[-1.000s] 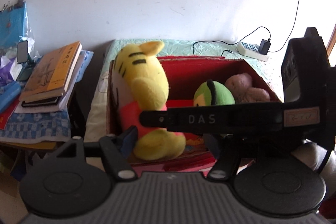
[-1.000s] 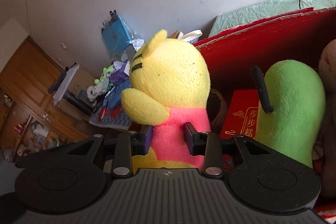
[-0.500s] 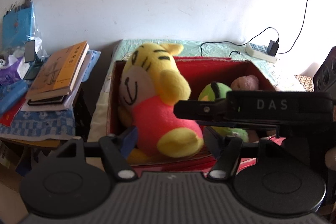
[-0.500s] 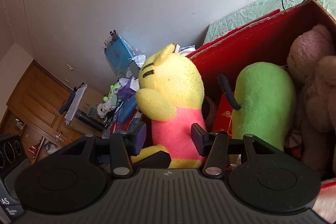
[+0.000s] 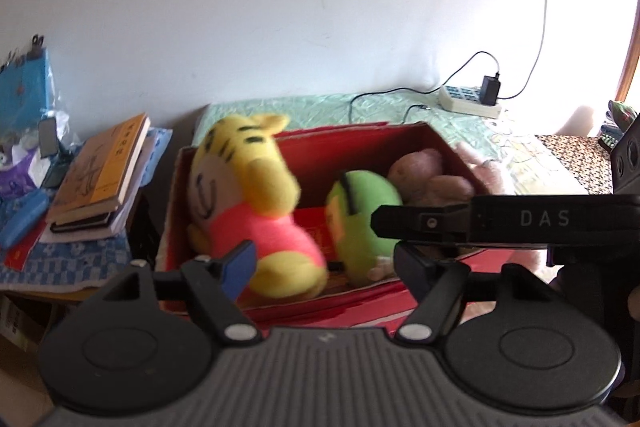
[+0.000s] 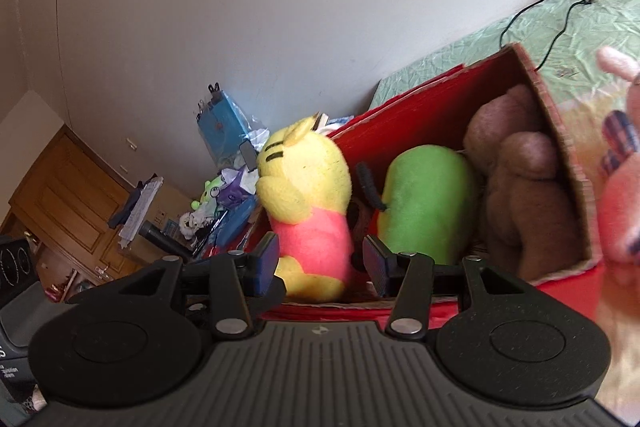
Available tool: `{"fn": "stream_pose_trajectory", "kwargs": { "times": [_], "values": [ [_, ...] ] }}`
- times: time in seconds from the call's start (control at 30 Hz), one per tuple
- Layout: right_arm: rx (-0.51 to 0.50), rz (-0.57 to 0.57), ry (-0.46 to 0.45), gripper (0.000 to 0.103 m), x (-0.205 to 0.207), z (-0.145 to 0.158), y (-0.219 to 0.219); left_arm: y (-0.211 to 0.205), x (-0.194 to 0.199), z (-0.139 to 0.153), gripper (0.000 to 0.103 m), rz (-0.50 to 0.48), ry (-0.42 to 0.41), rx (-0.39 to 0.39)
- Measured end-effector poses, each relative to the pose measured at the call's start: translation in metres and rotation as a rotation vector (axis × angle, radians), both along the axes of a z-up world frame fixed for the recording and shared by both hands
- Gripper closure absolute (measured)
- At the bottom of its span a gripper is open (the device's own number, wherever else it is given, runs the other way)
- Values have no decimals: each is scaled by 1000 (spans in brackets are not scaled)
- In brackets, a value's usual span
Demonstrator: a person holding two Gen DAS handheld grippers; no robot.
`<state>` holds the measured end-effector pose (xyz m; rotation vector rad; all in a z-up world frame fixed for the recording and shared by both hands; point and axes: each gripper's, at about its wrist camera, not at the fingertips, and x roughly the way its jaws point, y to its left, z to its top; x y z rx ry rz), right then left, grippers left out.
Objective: Organize objects
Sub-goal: 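Lower the tiger plush into the box and open both grippers, then move both grippers over the bed toward the white bunny with blue bow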
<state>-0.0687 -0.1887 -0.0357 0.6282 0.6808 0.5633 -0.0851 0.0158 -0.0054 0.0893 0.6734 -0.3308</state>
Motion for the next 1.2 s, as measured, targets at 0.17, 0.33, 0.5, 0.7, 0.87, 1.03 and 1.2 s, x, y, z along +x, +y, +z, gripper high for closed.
{"fn": "stream_pose_trajectory", "kwargs": {
  "times": [0.17,0.33,0.5,0.7,0.87,1.03,1.2],
  "values": [
    [29,-54,-1,52,-15,3,-45,-39,-10,6,27,-61,7,-20],
    [31,-136,9,53,-31,1,-101,-95,-22,3,27,-153,27,-28],
    [47,-222,50,53,-42,-10,-152,-149,-31,-6,27,-231,58,-19],
    [34,-263,105,53,-50,-30,-200,-197,-30,-24,27,-263,131,-11],
    [3,-248,158,53,-51,-51,-219,-227,-27,-45,21,-253,209,10],
    [-9,-219,201,55,-52,-64,-234,-248,-21,-62,16,-197,258,62],
    [-7,-189,234,63,-47,-74,-244,-265,-11,-73,15,-132,294,119]
  ]
}}
